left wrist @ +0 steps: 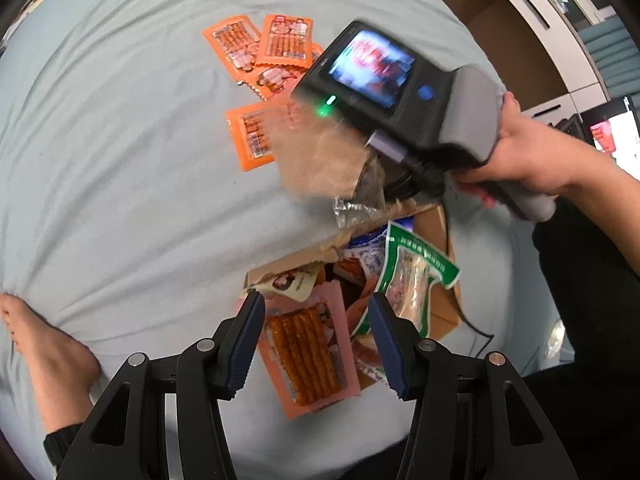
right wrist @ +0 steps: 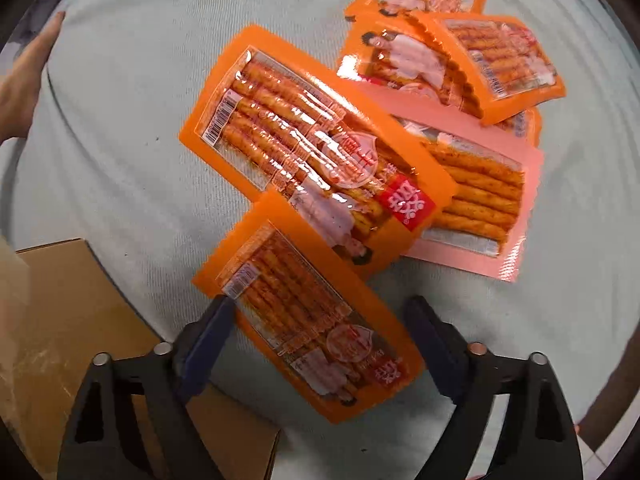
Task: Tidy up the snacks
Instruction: 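Drop the green packet into the box with the left tool while right grasps an orange pack, then lower the orange pack into the box and open the right tool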
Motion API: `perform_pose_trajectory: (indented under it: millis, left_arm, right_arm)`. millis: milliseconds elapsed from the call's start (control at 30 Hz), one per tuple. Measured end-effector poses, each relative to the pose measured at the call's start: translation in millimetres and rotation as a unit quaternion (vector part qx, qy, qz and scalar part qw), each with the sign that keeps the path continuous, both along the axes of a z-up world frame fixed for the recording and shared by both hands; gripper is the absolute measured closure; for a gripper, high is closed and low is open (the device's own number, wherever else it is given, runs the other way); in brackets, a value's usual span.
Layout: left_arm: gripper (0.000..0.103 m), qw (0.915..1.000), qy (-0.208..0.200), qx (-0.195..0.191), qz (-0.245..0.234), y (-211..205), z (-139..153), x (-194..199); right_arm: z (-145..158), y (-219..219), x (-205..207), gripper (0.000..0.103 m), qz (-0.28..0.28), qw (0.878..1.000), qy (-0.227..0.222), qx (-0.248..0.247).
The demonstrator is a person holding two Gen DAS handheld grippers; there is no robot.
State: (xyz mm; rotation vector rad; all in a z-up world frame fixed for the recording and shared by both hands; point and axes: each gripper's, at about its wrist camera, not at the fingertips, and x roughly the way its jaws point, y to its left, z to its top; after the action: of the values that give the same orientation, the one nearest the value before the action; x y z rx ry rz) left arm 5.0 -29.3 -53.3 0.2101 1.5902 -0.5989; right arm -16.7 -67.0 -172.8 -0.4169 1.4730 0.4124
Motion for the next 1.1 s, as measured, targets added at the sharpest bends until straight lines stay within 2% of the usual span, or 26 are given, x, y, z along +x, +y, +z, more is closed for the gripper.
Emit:
perform_pose_trajectory:
  millis: [33,100,233,333,467,533,600,700,800,900,933,967,1033,1100]
  left_arm:
    - [0.05,1.0,0.0,0.001,0.001,0.9,-0.4,-0.3]
    - [0.05,1.0,-0.001,0.002,0.002,2.6,-1.0,-0.4]
    - [0.05,0.9999,-0.001,0.004,0.011,7.4,-0.5,1.0]
    - [0.05,0.9998,-0.003,0.003,0.017,10.2,1.7,1.8]
    - [0.05,0.9996,-0.023,0.006,0.018,11.9,9.2,1.8]
    - [0.05,0.9994,-0.03,0.007,0.017,12.5,11.7,1.5]
    - [0.049,0.9991,-0.037,0.009,0.018,13.8,14.2,1.3]
    - [0.048,0.9985,-0.048,0.014,0.022,16.6,17.2,0.9]
    - [0.048,0.9981,-0.055,0.017,0.023,18.7,19.1,-0.8]
    - [0.048,0.9975,-0.065,0.021,0.018,17.3,22.9,-3.5]
    - [0.048,0.9972,-0.07,0.022,0.016,17.3,24.9,-4.4]
    - [0.048,0.9968,-0.075,0.023,0.014,16.9,26.3,-5.3]
    - [0.048,0.996,-0.085,0.028,0.007,14.6,28.3,-7.5]
    - [0.048,0.9953,-0.091,0.031,0.002,12.5,29.1,-9.7]
  right_arm:
    - [4.3,-1.4,-0.5,0.049,-0.002,1.0,-0.009,-0.004]
    - [15.0,-8.1,-2.4,0.071,-0.016,1.0,-0.016,0.005]
    - [26.3,-29.1,-8.9,0.086,-0.063,0.997,-0.001,0.051]
    - [42.4,-32.6,-18.0,0.096,-0.071,0.996,-0.016,0.05]
    - [88.4,-53.1,-21.1,0.096,-0.102,0.991,-0.056,0.068]
    - [115.4,-68.3,-27.5,0.096,-0.128,0.985,-0.063,0.097]
    - [142.2,-78.4,-38.7,0.096,-0.142,0.979,-0.064,0.133]
    - [170.4,-79.1,-65.8,0.096,-0.145,0.971,-0.035,0.186]
    - [168.5,-56.7,-96.2,0.096,-0.135,0.97,0.01,0.2]
    - [152.5,-46.3,-111.7,0.095,-0.149,0.969,0.041,0.195]
    - [143.9,-41.9,-117.9,0.094,-0.163,0.967,0.053,0.188]
    - [152.2,-50.1,-120.4,0.091,-0.175,0.965,0.058,0.187]
    - [142.9,-61.1,-122.4,0.09,-0.218,0.957,0.066,0.179]
    - [138.9,-66.4,-125.8,0.086,-0.238,0.95,0.093,0.179]
